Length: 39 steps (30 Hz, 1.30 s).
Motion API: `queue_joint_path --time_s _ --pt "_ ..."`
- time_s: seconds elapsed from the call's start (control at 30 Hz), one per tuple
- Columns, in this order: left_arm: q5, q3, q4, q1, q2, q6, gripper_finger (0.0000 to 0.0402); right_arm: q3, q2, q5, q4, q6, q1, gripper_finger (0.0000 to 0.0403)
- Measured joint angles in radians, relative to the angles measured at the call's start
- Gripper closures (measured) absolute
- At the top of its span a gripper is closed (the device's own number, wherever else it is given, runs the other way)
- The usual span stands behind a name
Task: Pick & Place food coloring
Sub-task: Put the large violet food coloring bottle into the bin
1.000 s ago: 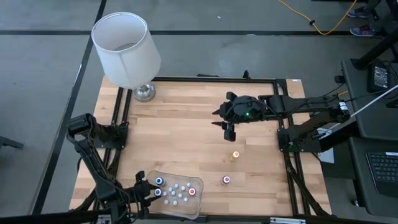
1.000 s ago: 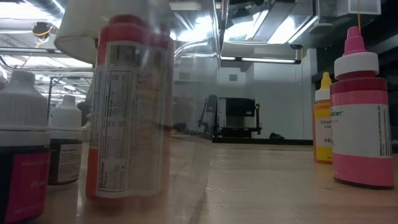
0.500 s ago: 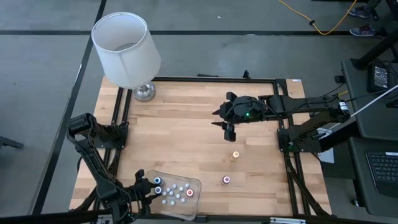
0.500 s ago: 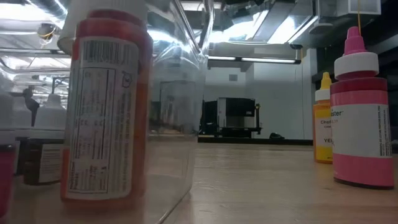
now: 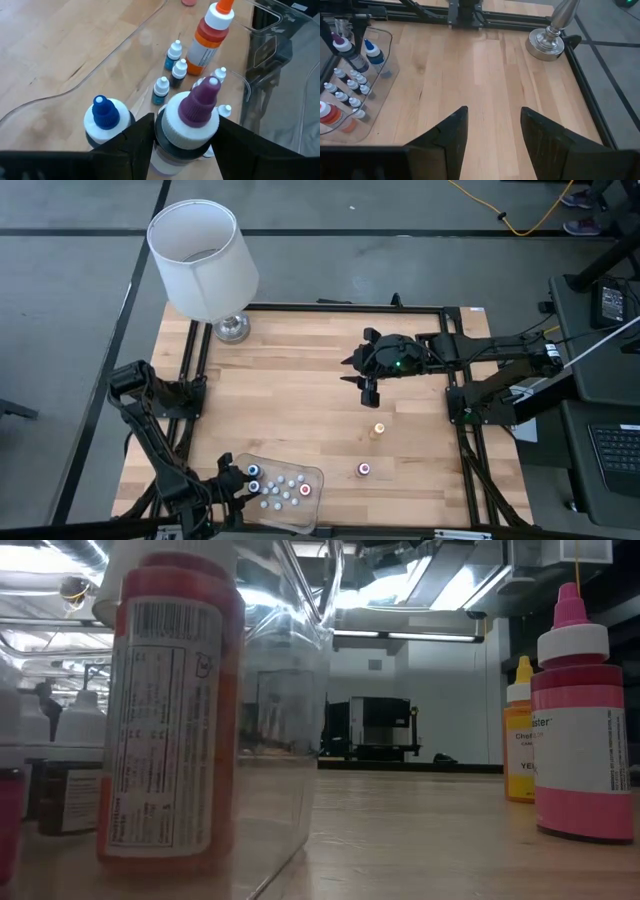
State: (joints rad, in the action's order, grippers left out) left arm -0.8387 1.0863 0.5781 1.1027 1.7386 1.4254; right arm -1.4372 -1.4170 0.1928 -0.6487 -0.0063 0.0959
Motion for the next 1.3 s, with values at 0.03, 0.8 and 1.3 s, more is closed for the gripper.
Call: queue_joint_path --time_s 0.03,0.8,1.3 --pt "0.004 0.000 0.000 0.000 -0.003 0.001 0.0223 0.000 0.000 0.000 0.000 0.000 0.000 0.0221" --pt "0.099 0.027 0.023 -0.019 -0.007 -0.032 0.0221 0.000 0.000 -0.001 0.000 0.000 0.000 0.0221" --pt "0.151 0.029 0.086 -0.020 -0.011 0.006 0.0221 0.000 0.000 -0.001 0.000 -0.001 0.000 0.0221"
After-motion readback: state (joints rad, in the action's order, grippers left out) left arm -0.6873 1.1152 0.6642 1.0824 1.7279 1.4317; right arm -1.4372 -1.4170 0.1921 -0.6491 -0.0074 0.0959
